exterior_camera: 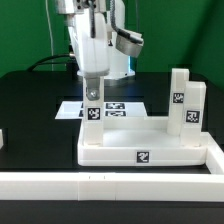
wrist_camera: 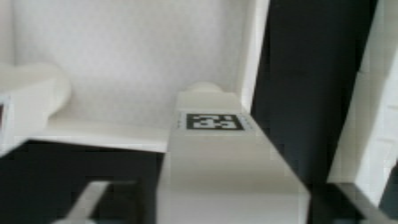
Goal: Assemble desk
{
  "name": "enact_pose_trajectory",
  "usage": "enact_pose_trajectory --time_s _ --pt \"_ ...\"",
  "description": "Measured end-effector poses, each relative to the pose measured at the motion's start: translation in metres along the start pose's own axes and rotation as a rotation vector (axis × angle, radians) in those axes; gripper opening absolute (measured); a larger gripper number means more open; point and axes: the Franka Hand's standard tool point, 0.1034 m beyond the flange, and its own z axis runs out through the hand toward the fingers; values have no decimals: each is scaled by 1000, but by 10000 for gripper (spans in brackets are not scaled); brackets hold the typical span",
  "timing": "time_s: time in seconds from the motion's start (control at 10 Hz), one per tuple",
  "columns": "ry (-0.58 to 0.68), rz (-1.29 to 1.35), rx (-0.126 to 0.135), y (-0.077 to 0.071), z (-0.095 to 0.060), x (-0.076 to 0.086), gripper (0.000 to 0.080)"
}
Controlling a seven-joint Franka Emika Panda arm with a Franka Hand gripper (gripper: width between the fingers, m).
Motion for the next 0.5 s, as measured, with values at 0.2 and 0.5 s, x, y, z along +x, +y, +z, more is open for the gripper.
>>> enact_pose_trajectory --time_s 0.2,0.5 --pt "2 -127 -3 0 1 -1 580" --pt "2 -426 -2 -1 1 -1 647"
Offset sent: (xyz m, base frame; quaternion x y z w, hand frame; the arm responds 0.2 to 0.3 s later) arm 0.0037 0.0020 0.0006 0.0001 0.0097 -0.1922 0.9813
